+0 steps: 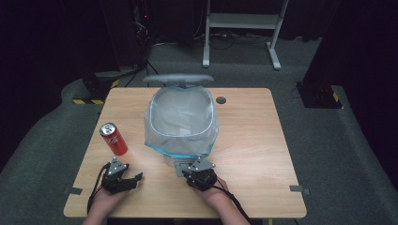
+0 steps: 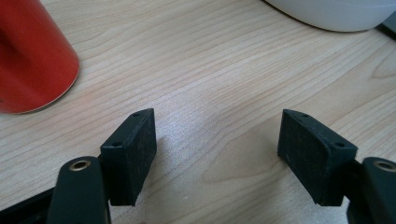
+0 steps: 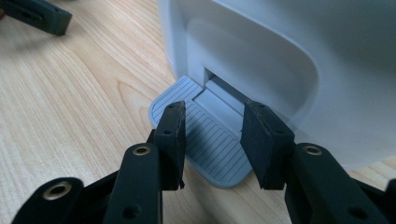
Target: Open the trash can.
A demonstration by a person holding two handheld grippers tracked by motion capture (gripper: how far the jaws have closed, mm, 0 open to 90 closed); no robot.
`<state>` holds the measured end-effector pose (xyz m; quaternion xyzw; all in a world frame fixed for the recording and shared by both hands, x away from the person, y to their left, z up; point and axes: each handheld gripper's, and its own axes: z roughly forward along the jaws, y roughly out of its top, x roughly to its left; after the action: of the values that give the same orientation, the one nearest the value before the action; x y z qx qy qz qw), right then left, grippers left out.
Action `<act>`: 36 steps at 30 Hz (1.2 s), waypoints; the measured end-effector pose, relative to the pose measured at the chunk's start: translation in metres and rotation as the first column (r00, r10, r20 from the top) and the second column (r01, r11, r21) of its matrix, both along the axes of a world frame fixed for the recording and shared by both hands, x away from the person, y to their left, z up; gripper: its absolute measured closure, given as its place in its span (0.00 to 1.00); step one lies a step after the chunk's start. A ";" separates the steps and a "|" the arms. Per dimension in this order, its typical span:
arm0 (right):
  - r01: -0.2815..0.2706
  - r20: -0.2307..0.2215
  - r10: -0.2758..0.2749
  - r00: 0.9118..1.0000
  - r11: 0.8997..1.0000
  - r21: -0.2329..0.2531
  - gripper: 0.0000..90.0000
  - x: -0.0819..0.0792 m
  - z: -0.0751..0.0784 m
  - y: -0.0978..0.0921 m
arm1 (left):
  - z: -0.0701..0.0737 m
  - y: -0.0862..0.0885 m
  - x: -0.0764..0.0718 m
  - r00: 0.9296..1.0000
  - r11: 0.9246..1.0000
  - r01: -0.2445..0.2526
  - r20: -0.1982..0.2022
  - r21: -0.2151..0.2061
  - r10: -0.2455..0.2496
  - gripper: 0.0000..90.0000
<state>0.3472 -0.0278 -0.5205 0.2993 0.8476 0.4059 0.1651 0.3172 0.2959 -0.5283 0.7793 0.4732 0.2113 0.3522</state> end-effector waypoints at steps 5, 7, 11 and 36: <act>0.001 -0.046 0.000 0.999 1.000 0.022 0.67 0.005 0.000 -0.001 | 0.000 0.000 0.000 1.000 1.000 0.000 0.000 0.000 0.000 0.31; 0.003 -0.044 -0.002 0.999 1.000 0.017 0.67 0.004 0.000 -0.001 | 0.000 0.000 0.000 1.000 1.000 0.000 0.000 -0.002 0.000 0.31; 0.003 -0.045 -0.002 0.999 1.000 0.019 0.67 0.004 0.000 -0.001 | 0.000 0.000 0.000 1.000 1.000 0.000 0.000 -0.002 0.000 0.31; 0.004 -0.047 -0.003 0.999 1.000 0.022 0.67 0.004 0.000 -0.001 | 0.027 0.036 -0.004 0.995 0.994 -0.094 0.028 -0.049 0.095 0.31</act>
<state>0.3516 -0.0291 -0.5202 0.3120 0.8462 0.4078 0.1425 0.3132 0.3323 -0.5011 0.7443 0.5090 0.2282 0.3672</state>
